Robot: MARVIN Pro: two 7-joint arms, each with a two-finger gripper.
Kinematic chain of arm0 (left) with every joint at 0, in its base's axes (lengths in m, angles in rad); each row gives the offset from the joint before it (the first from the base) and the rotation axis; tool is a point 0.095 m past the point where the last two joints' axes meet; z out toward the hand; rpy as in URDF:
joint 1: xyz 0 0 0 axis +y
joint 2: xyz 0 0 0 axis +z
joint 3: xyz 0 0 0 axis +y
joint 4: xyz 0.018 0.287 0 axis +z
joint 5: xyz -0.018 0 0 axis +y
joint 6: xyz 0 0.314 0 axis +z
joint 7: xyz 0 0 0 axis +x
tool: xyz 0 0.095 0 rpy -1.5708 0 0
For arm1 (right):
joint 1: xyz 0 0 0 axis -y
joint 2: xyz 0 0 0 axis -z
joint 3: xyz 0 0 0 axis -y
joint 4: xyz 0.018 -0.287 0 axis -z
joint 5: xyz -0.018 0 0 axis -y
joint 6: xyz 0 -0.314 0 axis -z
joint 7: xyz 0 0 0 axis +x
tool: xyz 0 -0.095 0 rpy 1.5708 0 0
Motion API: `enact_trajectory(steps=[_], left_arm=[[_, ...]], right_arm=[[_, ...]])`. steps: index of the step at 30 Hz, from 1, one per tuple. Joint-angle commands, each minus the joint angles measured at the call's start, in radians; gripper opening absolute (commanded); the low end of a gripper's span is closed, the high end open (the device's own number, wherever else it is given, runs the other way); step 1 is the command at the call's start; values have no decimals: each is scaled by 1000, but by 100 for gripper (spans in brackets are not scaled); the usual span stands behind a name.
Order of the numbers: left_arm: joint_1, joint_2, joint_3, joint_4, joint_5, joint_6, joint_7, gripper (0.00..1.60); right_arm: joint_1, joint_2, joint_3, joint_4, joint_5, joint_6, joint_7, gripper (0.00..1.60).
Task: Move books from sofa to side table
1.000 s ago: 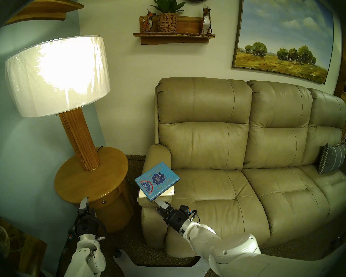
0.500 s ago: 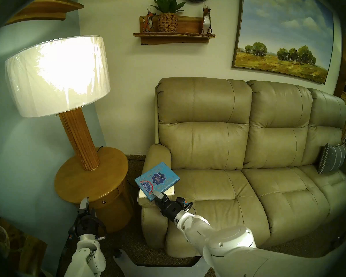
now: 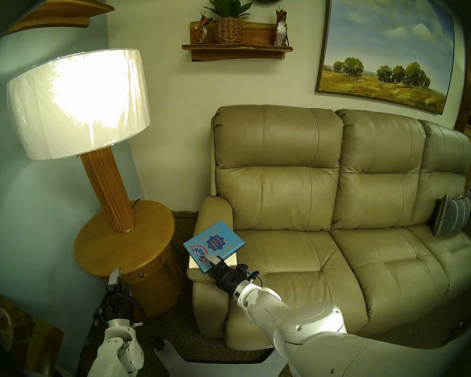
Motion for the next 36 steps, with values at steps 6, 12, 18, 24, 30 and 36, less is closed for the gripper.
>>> enact_trajectory(steps=[6,12,18,24,30,36], left_arm=[[1,-1,2,-15,2,1,-7,160],[1,-1,2,-15,2,1,-7,160],[1,-1,2,-15,2,1,-7,160],[1,-1,2,-15,2,1,-7,160],[3,-1,2,-18,1,3,-5,160],[9,-14,5,-32,14,-22,-3,160]], right_arm=[[29,-4,10,2,8,60,-17,65],[21,-2,-8,-17,-10,35,-19,3],[20,7,-24,-18,-21,-7,68,0],[31,23,-80,-6,-64,-30,148,0],[22,20,-105,-3,-87,-59,225,0],[16,11,-115,0,-107,-70,303,0]])
